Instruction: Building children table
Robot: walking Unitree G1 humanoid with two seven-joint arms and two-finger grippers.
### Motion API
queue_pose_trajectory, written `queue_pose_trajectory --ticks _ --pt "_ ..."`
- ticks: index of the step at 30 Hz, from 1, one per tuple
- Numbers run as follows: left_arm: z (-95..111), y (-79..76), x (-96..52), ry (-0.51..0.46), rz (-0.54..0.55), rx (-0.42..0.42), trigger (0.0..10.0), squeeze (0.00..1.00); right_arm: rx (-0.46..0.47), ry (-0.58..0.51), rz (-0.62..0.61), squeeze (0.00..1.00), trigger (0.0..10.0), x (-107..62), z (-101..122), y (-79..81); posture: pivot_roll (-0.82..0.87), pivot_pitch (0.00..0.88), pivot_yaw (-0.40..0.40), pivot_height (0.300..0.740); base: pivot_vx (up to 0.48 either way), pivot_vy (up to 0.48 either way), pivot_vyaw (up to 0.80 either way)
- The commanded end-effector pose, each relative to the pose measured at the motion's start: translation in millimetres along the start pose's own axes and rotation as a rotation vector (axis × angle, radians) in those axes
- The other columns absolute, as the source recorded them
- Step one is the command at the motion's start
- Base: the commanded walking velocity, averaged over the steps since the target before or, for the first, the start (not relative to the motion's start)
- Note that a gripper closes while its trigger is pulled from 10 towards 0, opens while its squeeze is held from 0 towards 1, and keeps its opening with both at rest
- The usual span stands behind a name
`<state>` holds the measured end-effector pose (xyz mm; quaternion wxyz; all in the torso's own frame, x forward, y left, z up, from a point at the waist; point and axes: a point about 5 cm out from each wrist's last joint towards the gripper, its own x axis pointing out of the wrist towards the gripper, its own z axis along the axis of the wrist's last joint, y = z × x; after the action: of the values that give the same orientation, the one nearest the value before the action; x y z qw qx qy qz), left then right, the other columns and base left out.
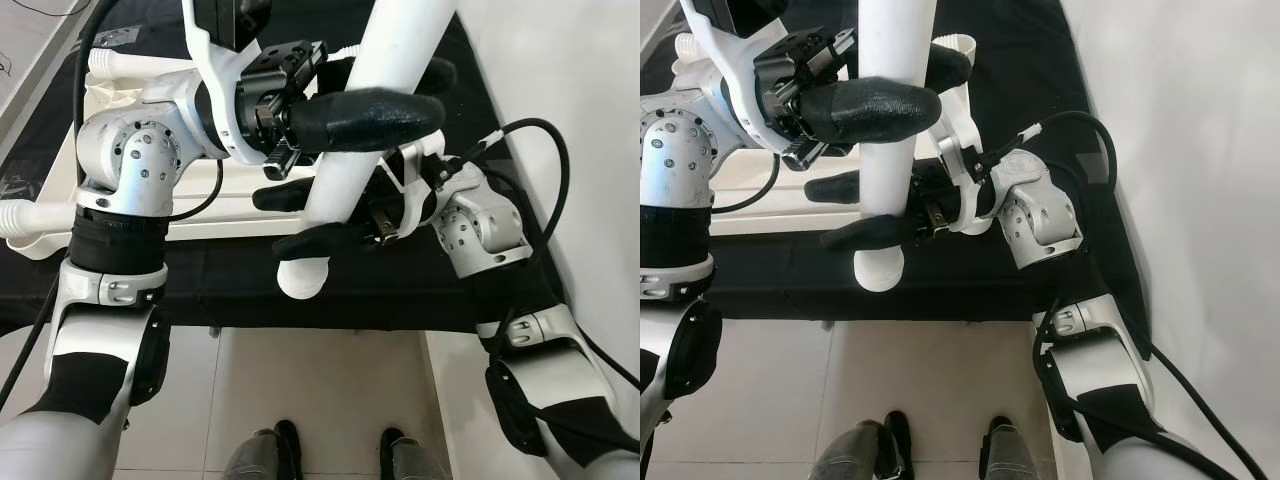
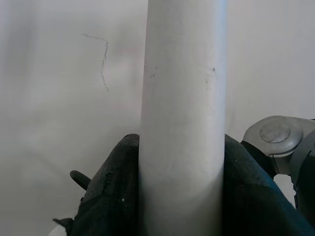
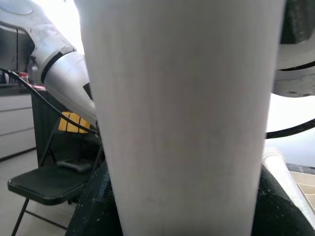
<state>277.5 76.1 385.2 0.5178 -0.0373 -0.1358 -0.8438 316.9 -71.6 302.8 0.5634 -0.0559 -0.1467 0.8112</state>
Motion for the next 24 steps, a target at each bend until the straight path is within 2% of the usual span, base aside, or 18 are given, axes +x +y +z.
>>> queue_pose_trajectory --ticks 1,2,3,4,5,8,9,10,14,17,19,22,24 --pt "-5.5 -19.2 16.7 0.021 -0.253 -0.069 0.0 0.00 0.055 0.024 -0.123 0.00 0.0 -16.3 -5.0 -4.5 -0.07 0.262 0.063 0.740 0.000 0.000 0.00" --pt "-5.5 -19.2 16.7 0.021 -0.253 -0.069 0.0 0.00 0.055 0.024 -0.123 0.00 0.0 -16.3 -5.0 -4.5 -0.07 0.262 0.063 0.740 0.000 0.000 0.00" --pt "-4.5 -18.4 15.8 0.015 -0.228 -0.078 1.5 0.66 0.048 0.037 -0.141 0.00 0.0 -15.4 -5.7 -5.8 -0.07 0.261 0.064 0.740 0.000 0.000 0.00" --pt "-4.5 -18.4 15.8 0.015 -0.228 -0.078 1.5 0.66 0.048 0.037 -0.141 0.00 0.0 -15.4 -5.7 -5.8 -0.07 0.261 0.064 0.740 0.000 0.000 0.00" --pt "-2.8 -17.5 14.8 0.008 -0.196 -0.089 10.0 1.00 0.042 0.048 -0.160 0.00 0.0 -15.1 -6.2 -7.1 -0.07 0.260 0.063 0.740 0.000 0.000 0.00" --pt "-2.8 -17.5 14.8 0.008 -0.196 -0.089 10.0 1.00 0.042 0.048 -0.160 0.00 0.0 -15.1 -6.2 -7.1 -0.07 0.260 0.063 0.740 0.000 0.000 0.00" --pt "9.1 -16.9 7.0 -0.003 -0.116 -0.061 10.0 1.00 0.012 0.069 -0.237 0.00 0.0 -19.9 -5.6 -13.6 -0.07 0.256 0.062 0.740 0.000 0.000 0.00" --pt "15.0 -17.4 2.8 -0.005 -0.087 -0.038 10.0 1.00 0.001 0.076 -0.269 0.00 0.0 -22.9 -5.1 -16.4 -0.07 0.256 0.063 0.740 0.000 0.000 0.00" --pt "20.0 -18.1 -1.1 -0.006 -0.063 -0.016 10.0 1.00 -0.008 0.083 -0.296 0.00 0.0 -25.5 -4.7 -18.7 -0.07 0.256 0.063 0.740 0.000 0.000 0.00" --pt "49.1 -31.7 -28.6 -0.015 0.053 0.083 10.0 1.00 -0.036 0.093 -0.403 0.00 0.0 -45.2 4.0 -25.1 -0.08 0.261 0.062 0.740 0.000 0.000 0.00" --pt "62.0 -42.0 -41.6 0.000 0.120 0.134 10.0 1.00 -0.054 0.097 -0.461 0.00 0.0 -55.5 9.2 -28.3 -0.08 0.263 0.058 0.740 0.000 0.000 0.00" --pt "68.3 -48.1 -47.4 0.010 0.154 0.156 10.0 1.00 -0.065 0.101 -0.488 0.00 0.0 -60.7 11.7 -30.2 -0.07 0.263 0.057 0.740 0.000 0.000 0.00" --pt "79.4 -56.9 -55.4 0.026 0.228 0.195 10.0 1.00 -0.076 0.102 -0.534 0.00 0.0 -68.0 15.4 -32.9 -0.07 0.265 0.054 0.740 0.000 0.000 0.00"
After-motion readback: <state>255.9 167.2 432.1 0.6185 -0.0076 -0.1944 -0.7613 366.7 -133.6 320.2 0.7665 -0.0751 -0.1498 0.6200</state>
